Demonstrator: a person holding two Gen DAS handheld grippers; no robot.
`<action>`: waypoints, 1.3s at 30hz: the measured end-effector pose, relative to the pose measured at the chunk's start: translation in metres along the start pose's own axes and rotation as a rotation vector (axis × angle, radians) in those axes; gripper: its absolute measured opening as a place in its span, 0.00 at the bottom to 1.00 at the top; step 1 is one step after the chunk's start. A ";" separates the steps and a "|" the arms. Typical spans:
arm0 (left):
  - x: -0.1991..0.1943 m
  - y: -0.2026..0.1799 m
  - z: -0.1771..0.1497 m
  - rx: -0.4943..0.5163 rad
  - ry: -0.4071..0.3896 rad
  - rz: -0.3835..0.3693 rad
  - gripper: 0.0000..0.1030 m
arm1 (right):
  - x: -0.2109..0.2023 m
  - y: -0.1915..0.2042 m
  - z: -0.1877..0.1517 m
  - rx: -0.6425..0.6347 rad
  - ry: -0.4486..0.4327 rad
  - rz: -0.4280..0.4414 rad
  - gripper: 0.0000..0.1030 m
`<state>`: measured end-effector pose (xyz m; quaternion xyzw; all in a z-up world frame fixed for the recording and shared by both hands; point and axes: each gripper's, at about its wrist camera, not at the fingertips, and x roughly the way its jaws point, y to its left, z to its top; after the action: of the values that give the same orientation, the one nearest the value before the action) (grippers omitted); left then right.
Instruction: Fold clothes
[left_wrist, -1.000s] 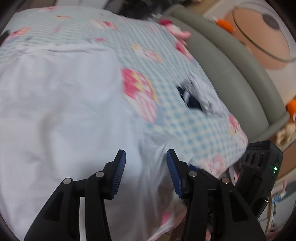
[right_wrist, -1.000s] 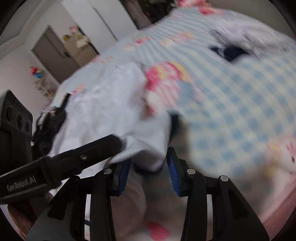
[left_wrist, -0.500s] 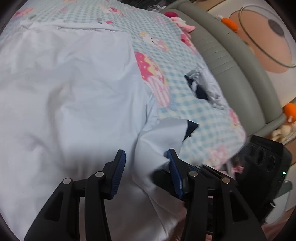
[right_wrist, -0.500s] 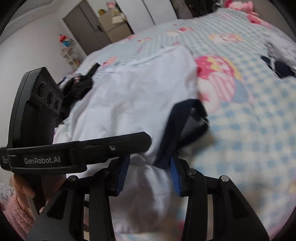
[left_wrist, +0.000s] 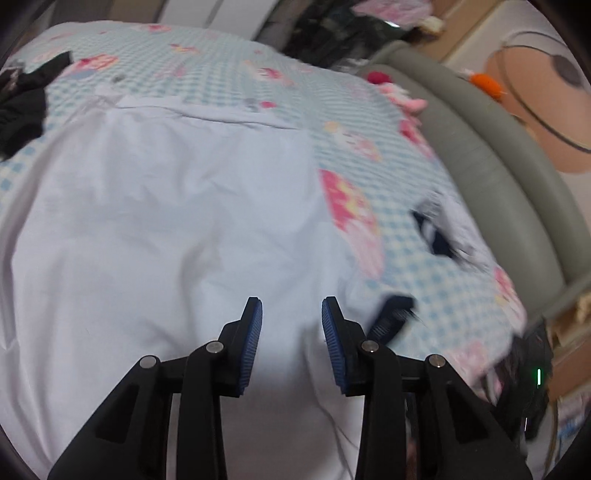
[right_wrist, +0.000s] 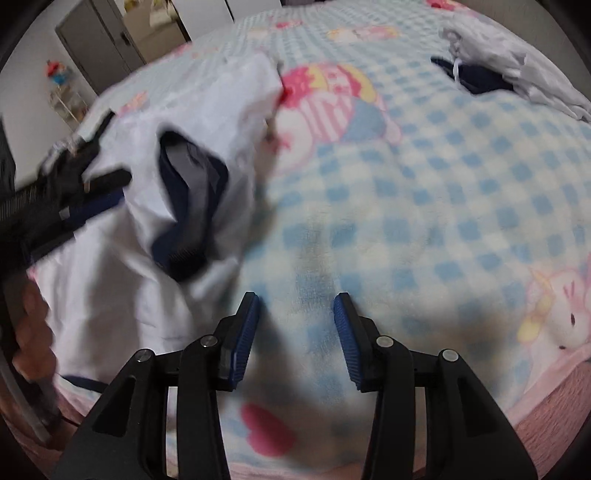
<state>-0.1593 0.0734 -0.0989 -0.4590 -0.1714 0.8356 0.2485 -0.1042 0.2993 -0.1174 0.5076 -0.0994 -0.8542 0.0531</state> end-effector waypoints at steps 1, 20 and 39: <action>0.003 -0.005 -0.004 0.033 0.028 -0.024 0.40 | -0.003 0.000 0.003 0.005 -0.024 0.015 0.43; 0.029 0.000 0.015 0.010 0.026 0.158 0.41 | 0.006 -0.001 0.009 0.011 0.007 0.067 0.48; 0.004 0.024 -0.012 0.007 0.028 0.183 0.40 | 0.001 -0.002 0.026 0.047 -0.025 0.046 0.53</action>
<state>-0.1572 0.0569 -0.1196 -0.4836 -0.1226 0.8488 0.1753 -0.1271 0.3038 -0.1065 0.4956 -0.1316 -0.8564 0.0594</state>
